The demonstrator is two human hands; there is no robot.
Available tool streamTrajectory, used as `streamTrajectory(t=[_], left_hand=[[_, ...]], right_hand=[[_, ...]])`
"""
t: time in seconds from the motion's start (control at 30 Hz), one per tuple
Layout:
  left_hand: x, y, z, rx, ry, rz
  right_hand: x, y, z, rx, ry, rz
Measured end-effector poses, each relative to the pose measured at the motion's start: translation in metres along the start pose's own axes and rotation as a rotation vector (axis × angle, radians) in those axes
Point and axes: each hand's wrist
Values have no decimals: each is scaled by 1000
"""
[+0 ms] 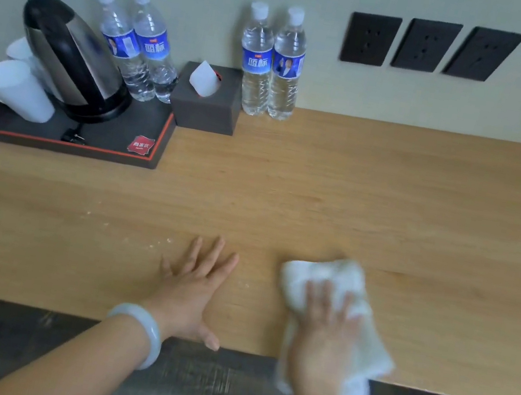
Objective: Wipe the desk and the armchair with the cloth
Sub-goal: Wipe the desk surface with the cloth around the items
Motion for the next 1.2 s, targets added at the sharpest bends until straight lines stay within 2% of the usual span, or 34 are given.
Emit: streamTrajectory(t=[0.1, 0.17, 0.23, 0.3, 0.4, 0.5, 0.57, 0.67, 0.77, 0.87, 1.0, 1.13, 1.2], left_hand=[[2, -3, -4, 20, -20, -63], [2, -5, -9, 25, -30, -80], [2, -6, -11, -2, -38, -53], [1, -8, -11, -27, -37, -16], [-2, -8, -11, -45, -33, -18], [-4, -6, -10, -54, -20, -16], [-4, -6, -8, -56, -13, -20], [-2, -8, -9, -48, 2, -4], [-15, -4, -14, 23, 21, -36], [-74, -2, -32, 79, -97, -19], [-183, -6, -55, -2, -250, 5], [-227, -3, -56, -38, -196, -26], [-228, -2, -54, -42, -167, -37]], right_hand=[[-91, 30, -19, -132, -248, 75], [-88, 28, -16, -200, -353, 27], [-38, 21, -11, -153, -416, 58], [33, 5, -2, -88, -321, 109], [126, -29, 14, -10, 19, 151], [138, -46, 23, 25, 303, 170], [103, -40, 21, 25, 342, 215], [22, -16, 8, -73, 179, 166], [-68, 10, -10, -42, 25, 147], [-152, 31, -15, -156, 19, 172], [-235, 43, -16, -124, 84, 150], [-309, 66, -16, -178, -22, 160], [-315, 75, -18, -205, -171, 149]])
Point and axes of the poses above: each hand's wrist, its own z-axis towards the middle knuckle, its own y-axis out of the palm, x = y × z, and after that the axes turned 5 degrees about -x, right-handed
